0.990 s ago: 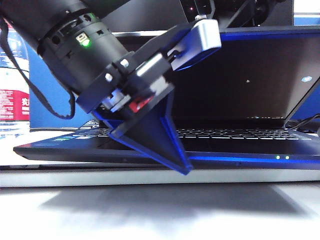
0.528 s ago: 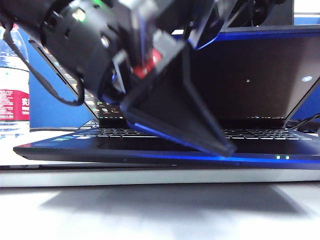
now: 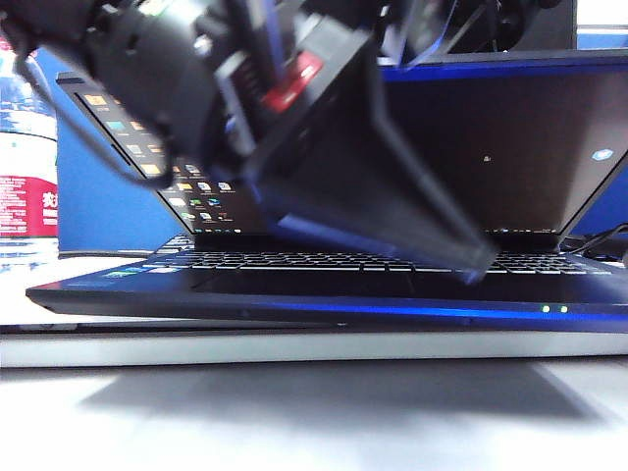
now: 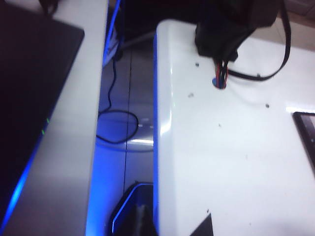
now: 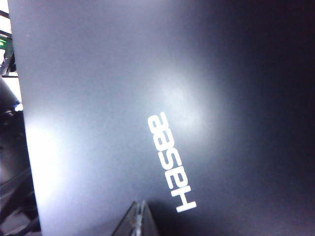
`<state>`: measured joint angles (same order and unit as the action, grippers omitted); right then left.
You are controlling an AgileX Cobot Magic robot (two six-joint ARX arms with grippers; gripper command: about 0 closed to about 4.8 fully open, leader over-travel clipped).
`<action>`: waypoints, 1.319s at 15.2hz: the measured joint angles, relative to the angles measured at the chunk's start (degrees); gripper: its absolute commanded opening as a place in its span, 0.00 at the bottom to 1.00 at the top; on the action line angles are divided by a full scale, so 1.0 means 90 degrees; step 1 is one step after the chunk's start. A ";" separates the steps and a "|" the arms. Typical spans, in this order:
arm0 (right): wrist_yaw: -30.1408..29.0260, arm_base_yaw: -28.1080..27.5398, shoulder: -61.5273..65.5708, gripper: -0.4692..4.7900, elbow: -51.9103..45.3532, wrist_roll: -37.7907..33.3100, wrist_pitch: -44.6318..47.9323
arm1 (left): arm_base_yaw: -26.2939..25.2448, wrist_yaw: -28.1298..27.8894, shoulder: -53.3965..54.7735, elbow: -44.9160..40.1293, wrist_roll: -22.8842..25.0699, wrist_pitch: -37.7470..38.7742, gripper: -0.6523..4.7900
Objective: Close the lid of the black laptop.
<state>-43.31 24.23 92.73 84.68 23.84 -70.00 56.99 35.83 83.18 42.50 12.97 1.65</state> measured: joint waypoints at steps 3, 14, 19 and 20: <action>0.0134 0.0000 0.0000 0.08 0.0002 0.0000 -0.0044 | -0.0002 0.0066 0.0000 0.0000 -0.0131 -0.0114 0.11; 0.1100 0.0000 0.0000 0.08 -0.0046 -0.0219 -0.0104 | -0.0002 0.0430 0.0000 0.0000 -0.0160 -0.0189 0.11; 0.1445 0.0000 0.0002 0.08 -0.0126 -0.0291 -0.0214 | -0.0002 0.0668 0.0000 0.0000 -0.0163 -0.0209 0.11; 0.1513 0.0000 0.0002 0.08 -0.0126 -0.0291 -0.0214 | -0.0002 0.0668 0.0000 0.0000 -0.0163 -0.0209 0.11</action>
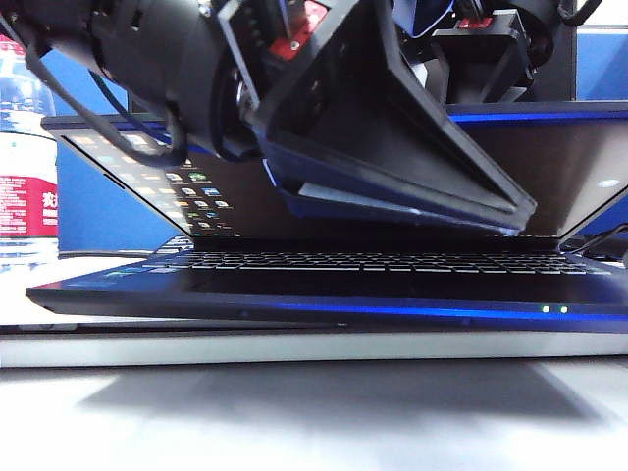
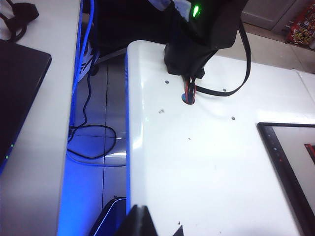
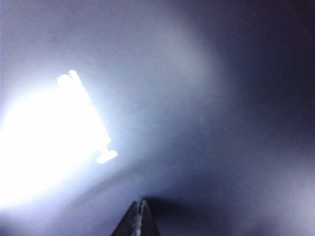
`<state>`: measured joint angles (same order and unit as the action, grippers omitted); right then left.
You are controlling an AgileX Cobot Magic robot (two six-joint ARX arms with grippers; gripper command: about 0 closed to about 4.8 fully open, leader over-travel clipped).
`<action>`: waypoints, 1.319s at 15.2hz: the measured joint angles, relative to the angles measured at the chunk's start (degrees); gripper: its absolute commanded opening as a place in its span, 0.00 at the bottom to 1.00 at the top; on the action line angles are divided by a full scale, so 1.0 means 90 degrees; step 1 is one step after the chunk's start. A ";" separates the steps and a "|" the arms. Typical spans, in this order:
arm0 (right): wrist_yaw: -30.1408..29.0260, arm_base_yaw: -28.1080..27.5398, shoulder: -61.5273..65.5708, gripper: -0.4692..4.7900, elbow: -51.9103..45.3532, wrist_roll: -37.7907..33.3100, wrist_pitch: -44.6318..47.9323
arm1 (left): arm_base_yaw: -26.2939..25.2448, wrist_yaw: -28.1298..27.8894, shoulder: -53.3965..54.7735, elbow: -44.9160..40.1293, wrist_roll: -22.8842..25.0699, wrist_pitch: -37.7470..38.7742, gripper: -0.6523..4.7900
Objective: Close the lid of the black laptop.
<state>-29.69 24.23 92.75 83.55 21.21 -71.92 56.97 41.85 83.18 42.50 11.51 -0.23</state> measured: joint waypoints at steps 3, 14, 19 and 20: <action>0.0342 0.0000 0.0000 0.08 0.0000 -0.0070 -0.0015 | 0.0000 0.0002 0.0000 0.0000 -0.0002 0.0000 0.11; 0.1358 0.0002 0.0000 0.08 0.0002 -0.0306 -0.0160 | -0.0005 0.0143 0.0000 0.0000 -0.0410 -0.0556 0.11; 0.2125 -0.0002 -0.0041 0.08 0.0041 -0.0425 -0.0163 | -0.0005 0.0277 0.0015 -0.0032 -0.1226 -0.1350 0.11; 0.2130 -0.0002 -0.0041 0.08 0.0046 -0.0449 -0.0163 | -0.0002 0.0420 0.0027 -0.0036 -0.1421 -0.1562 0.11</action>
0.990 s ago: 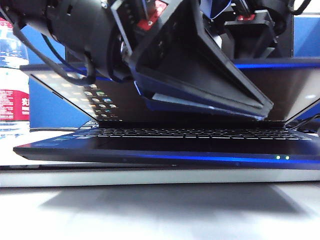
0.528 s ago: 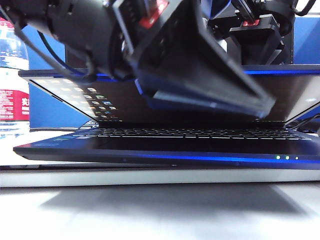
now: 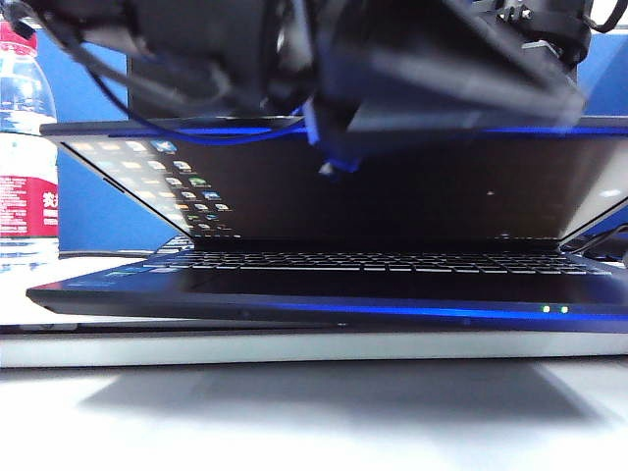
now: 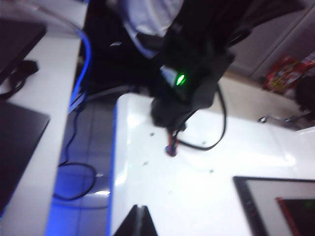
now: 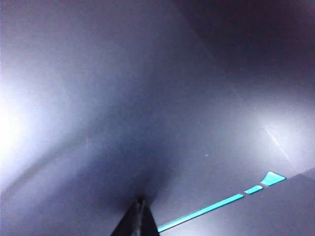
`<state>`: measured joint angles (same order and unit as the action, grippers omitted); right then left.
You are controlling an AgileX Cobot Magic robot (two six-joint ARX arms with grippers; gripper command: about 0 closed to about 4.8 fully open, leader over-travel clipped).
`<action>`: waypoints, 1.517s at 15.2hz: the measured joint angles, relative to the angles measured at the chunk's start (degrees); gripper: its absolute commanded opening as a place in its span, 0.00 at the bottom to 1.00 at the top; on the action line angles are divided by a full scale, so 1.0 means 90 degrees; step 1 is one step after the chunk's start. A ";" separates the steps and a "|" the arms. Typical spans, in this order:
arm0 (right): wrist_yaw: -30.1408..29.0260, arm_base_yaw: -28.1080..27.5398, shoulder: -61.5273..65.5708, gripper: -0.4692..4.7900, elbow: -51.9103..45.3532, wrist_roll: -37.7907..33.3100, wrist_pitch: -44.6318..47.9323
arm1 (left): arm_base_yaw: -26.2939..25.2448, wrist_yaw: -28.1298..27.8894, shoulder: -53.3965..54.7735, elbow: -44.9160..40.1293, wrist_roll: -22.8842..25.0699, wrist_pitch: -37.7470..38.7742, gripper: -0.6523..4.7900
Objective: Close the lid of the black laptop.
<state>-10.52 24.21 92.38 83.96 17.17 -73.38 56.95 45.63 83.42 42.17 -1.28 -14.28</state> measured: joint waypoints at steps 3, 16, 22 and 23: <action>0.0002 0.0000 -0.0017 0.08 0.0007 -0.0005 0.0007 | 0.0000 0.0352 0.0000 -0.0005 -0.0532 -0.0406 0.11; -0.0117 0.0002 0.0051 0.08 -0.0056 -0.0005 -0.0194 | -0.0012 0.2586 -0.0027 0.0036 0.0019 0.0525 0.11; -0.0121 0.0002 0.0051 0.08 -0.0056 -0.0005 -0.0192 | -0.0012 0.3249 -0.0027 0.0036 -0.0430 -0.0415 0.11; -0.0121 0.0002 0.0051 0.08 -0.0056 -0.0005 -0.0192 | -0.0019 0.3315 -0.0027 0.0036 -0.0707 -0.0857 0.11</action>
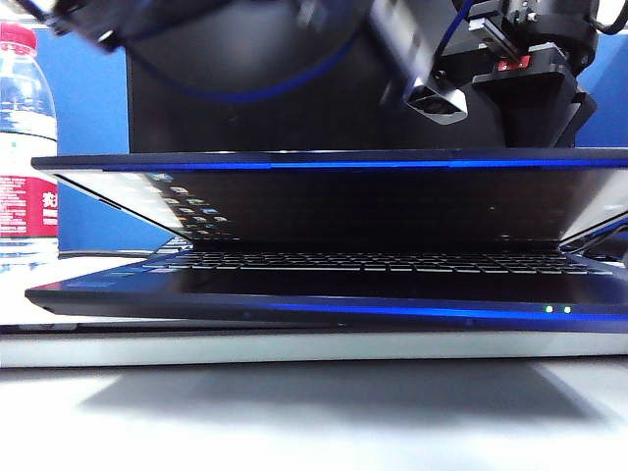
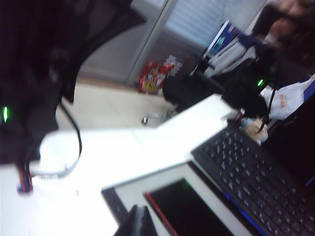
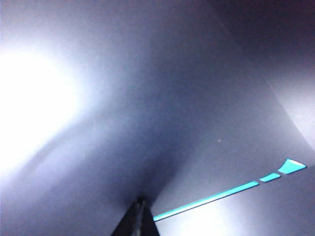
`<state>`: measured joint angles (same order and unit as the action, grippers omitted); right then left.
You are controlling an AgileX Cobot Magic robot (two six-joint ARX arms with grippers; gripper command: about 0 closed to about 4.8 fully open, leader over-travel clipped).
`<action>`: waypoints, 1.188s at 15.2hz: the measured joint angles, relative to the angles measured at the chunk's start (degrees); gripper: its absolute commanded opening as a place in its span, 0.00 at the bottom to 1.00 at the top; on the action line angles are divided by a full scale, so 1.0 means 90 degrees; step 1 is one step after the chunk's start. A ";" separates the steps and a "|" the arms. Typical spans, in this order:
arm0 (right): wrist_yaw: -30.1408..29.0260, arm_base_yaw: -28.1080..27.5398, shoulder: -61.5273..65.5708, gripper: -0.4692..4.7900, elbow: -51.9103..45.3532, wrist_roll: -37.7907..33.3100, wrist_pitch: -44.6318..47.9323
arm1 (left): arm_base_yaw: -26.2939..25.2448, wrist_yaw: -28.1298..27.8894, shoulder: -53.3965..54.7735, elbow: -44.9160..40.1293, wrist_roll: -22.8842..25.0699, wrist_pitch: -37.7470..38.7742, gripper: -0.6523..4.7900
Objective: Close the lid of the black laptop.
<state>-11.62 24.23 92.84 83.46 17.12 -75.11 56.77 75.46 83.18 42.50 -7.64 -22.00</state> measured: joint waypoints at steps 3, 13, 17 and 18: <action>-0.0017 0.0000 0.0000 0.08 0.0000 0.0002 -0.0002 | -0.0053 -0.0355 -0.0005 0.0000 -0.0522 -0.1008 0.11; -0.0095 0.0000 0.0000 0.08 0.0000 0.0000 -0.0022 | -0.1314 -0.3024 -0.0005 0.0000 -0.0027 -0.0673 0.11; -0.0095 0.0000 0.0000 0.08 0.0000 0.0000 -0.0024 | -0.1382 -0.4269 -0.0005 0.0002 0.1132 0.0945 0.11; -0.0097 0.0000 0.0000 0.08 0.0000 0.0000 -0.0024 | -0.1382 -0.4471 -0.0005 0.0002 0.1377 0.1370 0.11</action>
<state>-12.49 24.23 92.84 83.46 17.12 -75.33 44.34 35.22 83.13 42.52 4.75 -9.67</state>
